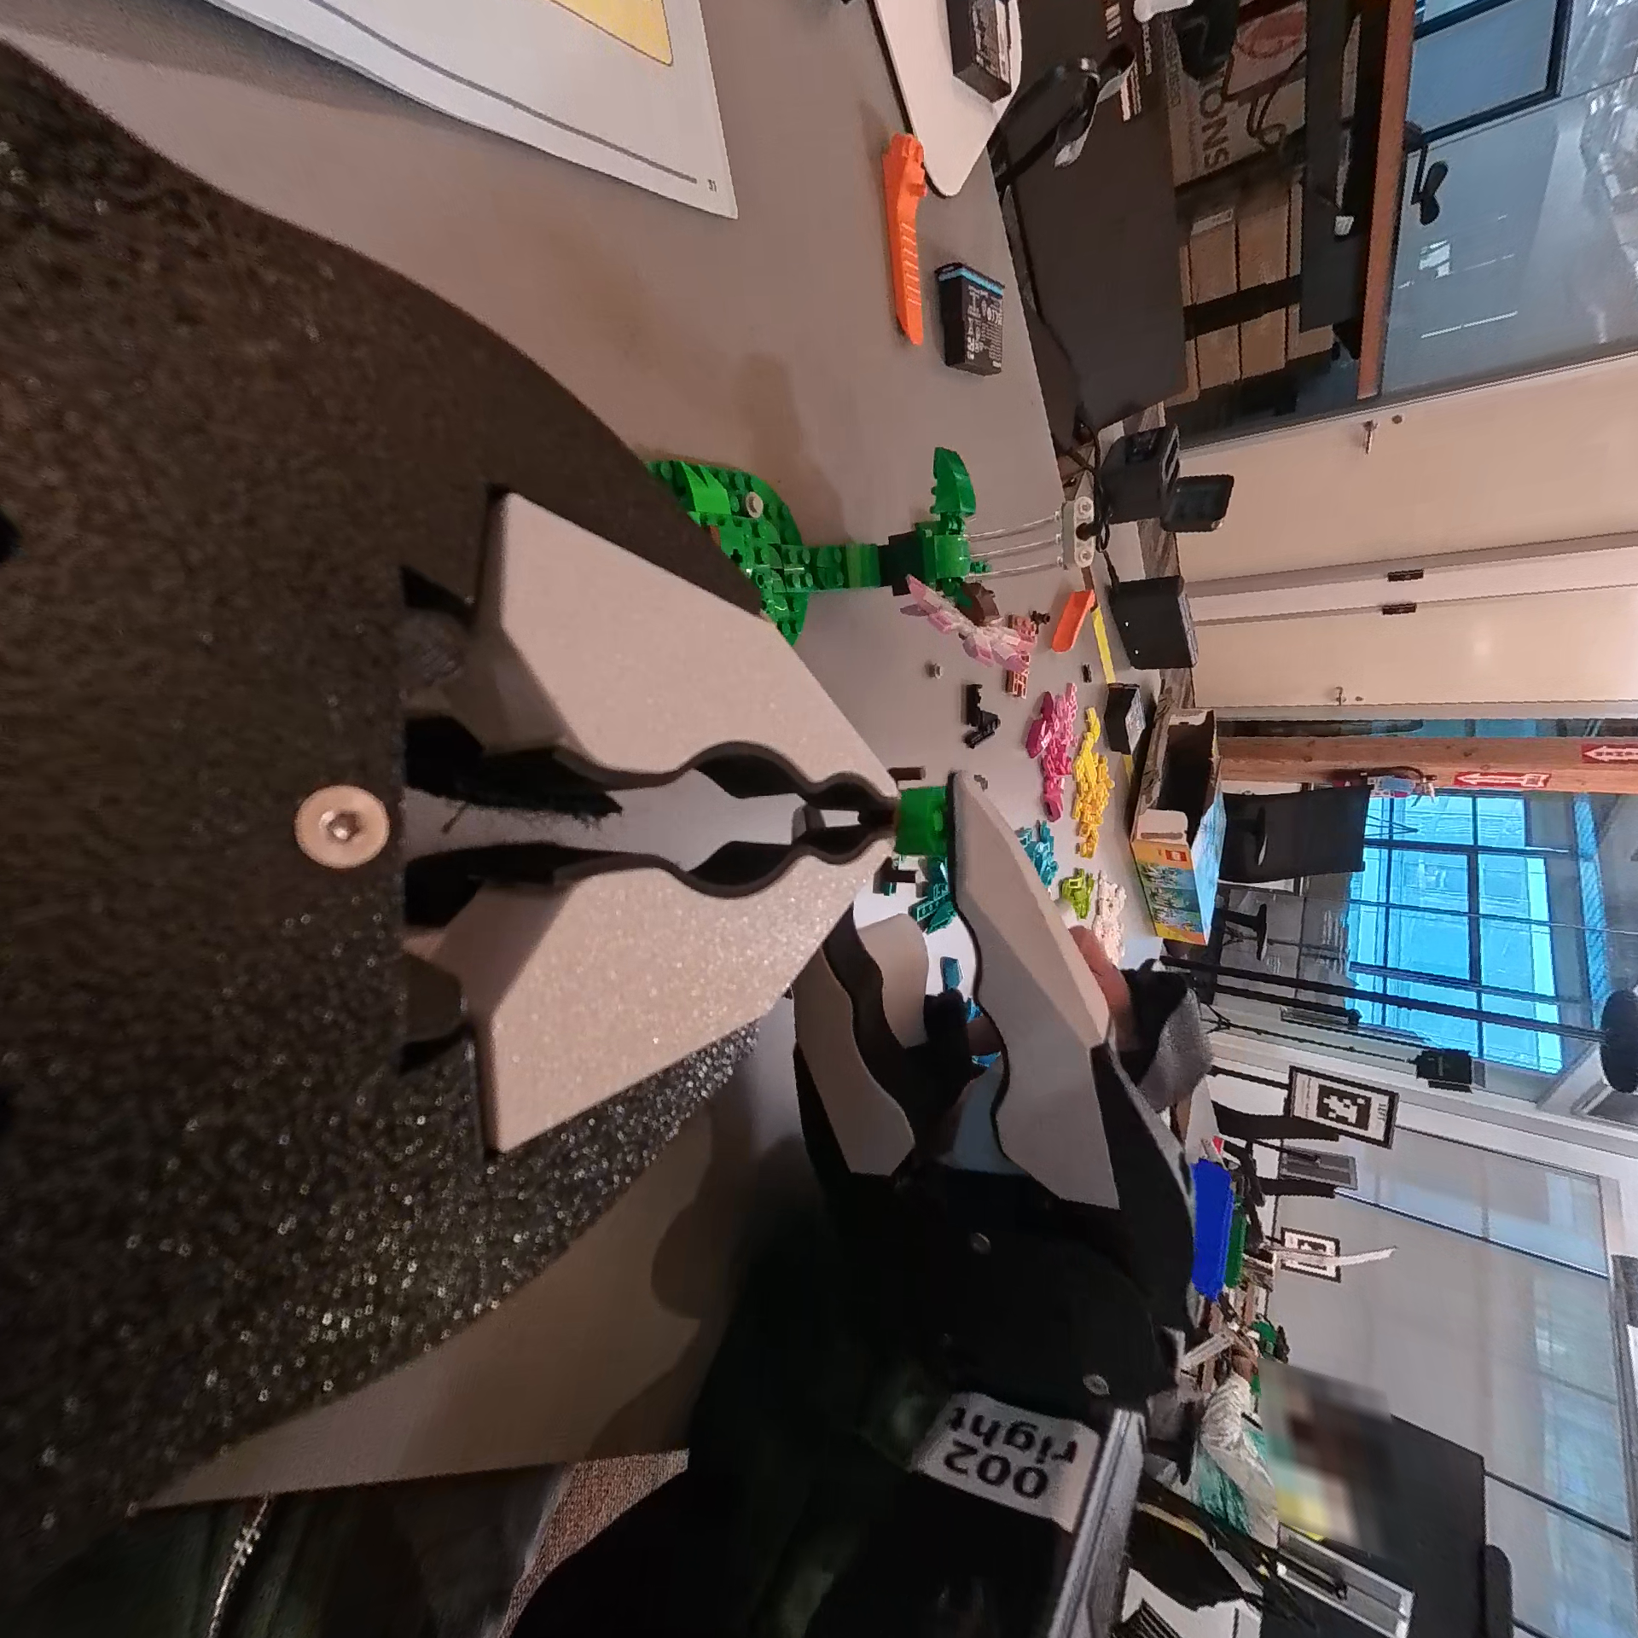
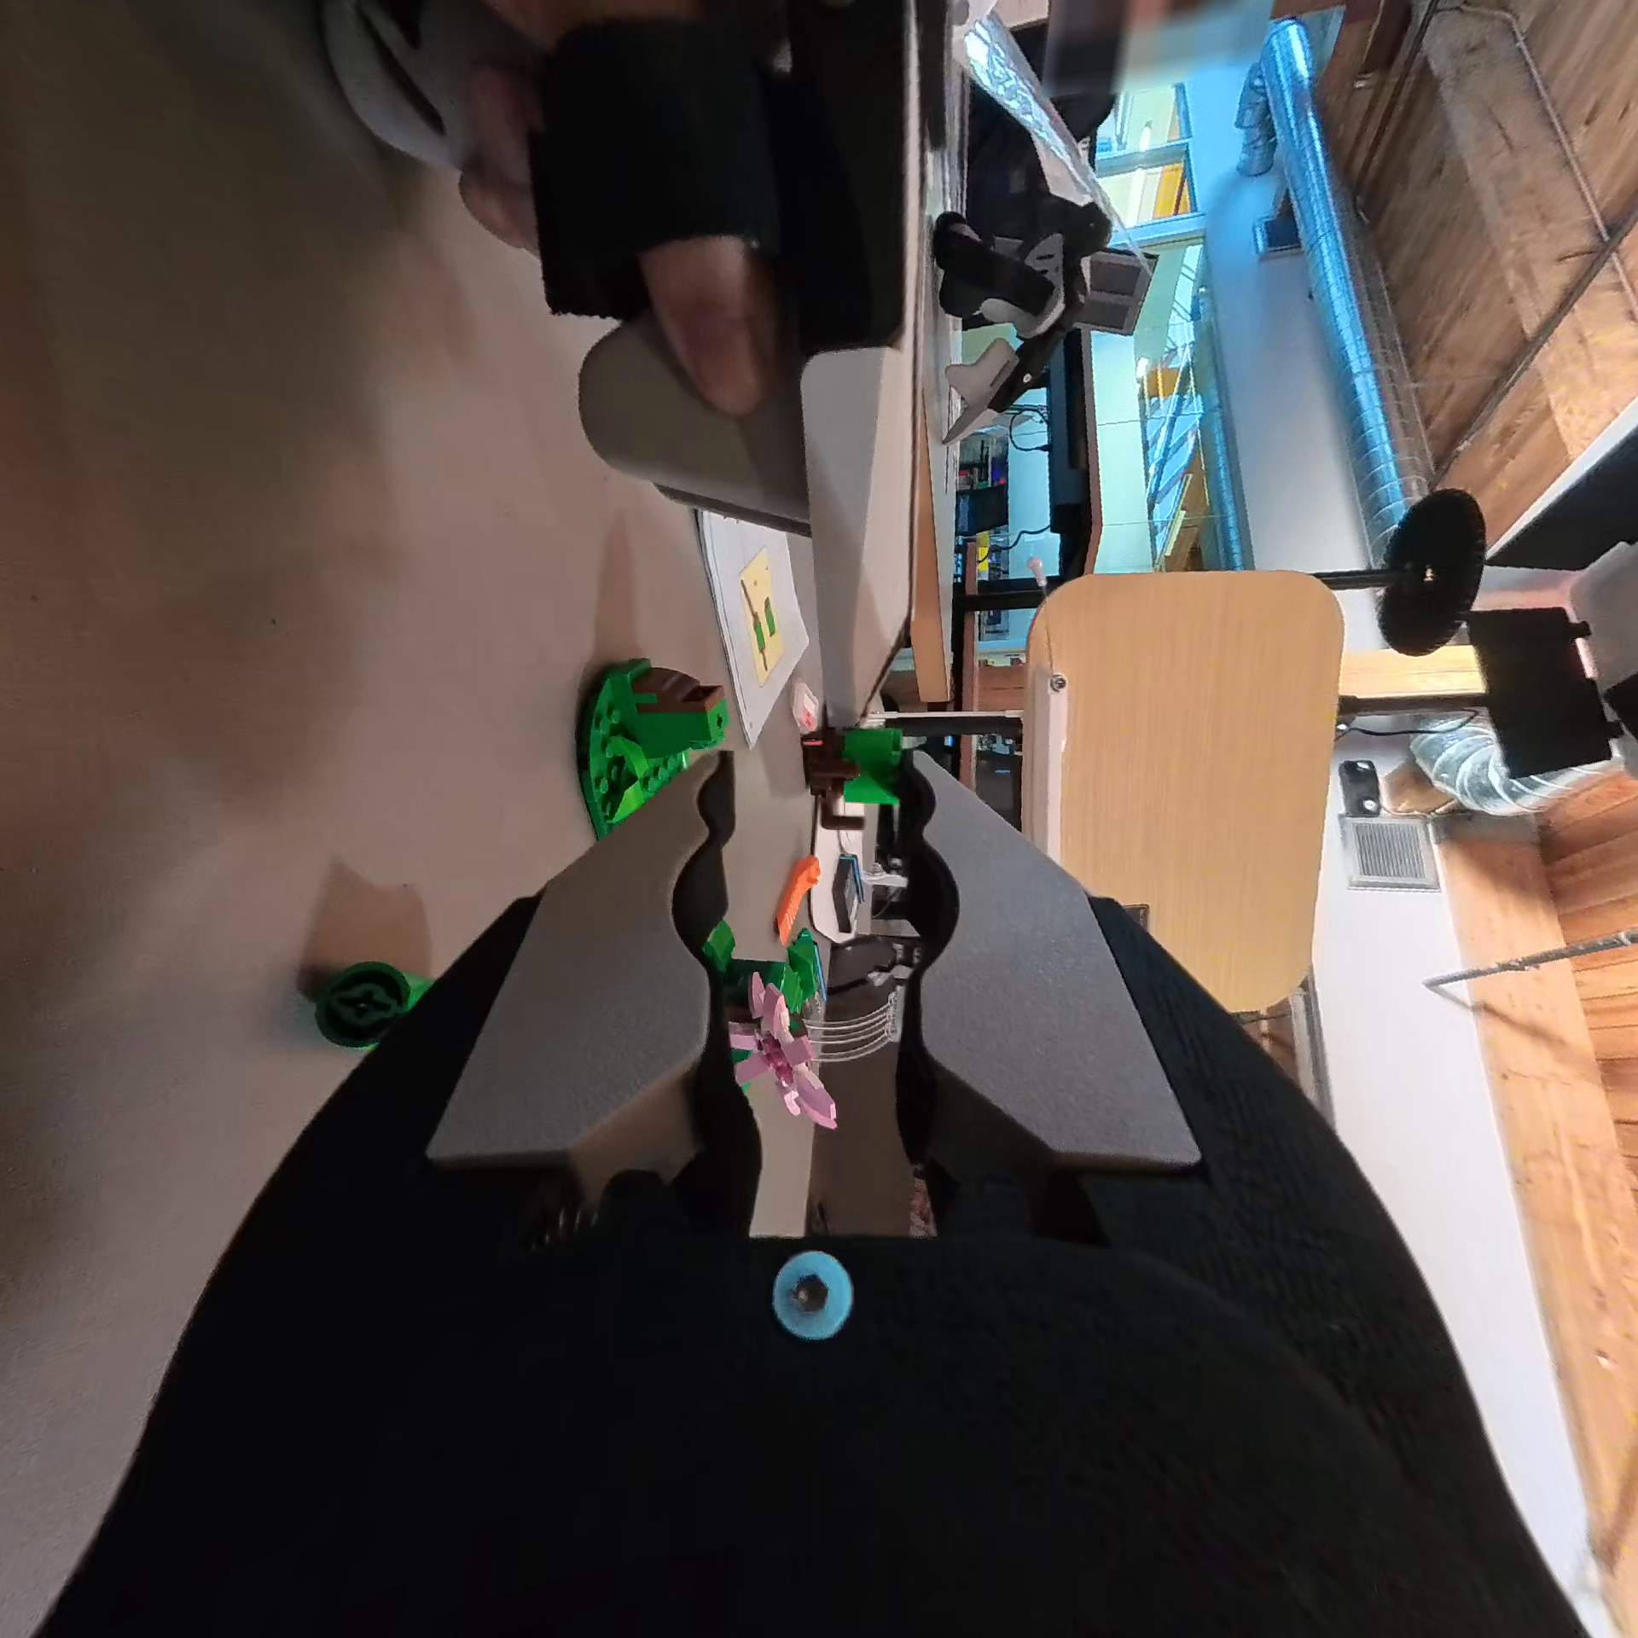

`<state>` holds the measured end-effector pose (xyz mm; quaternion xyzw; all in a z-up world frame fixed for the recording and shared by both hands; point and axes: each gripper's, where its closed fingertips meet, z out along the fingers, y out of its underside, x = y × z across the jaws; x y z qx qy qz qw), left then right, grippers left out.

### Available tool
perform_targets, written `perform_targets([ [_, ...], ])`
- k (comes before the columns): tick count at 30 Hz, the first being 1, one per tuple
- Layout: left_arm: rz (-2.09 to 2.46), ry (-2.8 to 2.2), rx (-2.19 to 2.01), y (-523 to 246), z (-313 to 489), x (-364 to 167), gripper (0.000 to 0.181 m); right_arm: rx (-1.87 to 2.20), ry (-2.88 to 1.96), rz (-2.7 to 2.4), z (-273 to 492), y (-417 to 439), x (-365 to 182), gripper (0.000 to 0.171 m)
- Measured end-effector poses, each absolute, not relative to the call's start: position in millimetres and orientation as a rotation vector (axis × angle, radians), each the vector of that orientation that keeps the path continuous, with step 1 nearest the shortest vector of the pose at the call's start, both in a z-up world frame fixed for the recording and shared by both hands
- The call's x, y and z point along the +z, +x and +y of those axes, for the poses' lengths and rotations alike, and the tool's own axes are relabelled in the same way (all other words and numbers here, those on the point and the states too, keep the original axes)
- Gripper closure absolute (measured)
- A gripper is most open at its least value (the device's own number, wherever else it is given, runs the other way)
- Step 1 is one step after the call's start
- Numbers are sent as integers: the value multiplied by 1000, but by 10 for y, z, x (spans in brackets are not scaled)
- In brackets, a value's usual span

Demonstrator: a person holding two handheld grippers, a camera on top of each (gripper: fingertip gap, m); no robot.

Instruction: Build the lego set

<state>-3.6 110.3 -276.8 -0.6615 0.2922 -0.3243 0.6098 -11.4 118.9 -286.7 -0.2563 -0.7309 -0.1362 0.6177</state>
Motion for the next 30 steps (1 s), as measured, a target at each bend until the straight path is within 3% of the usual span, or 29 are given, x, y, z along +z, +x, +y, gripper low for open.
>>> perform_targets([
  [10,672,-1527,-801,-36,1091,-2760,181,-311,-564,-1638,1179,-99,-2793,151],
  [30,668,-1525,-840,-38,1085,-2752,181,-351,-567,-1607,1198,-120,-2768,155],
])
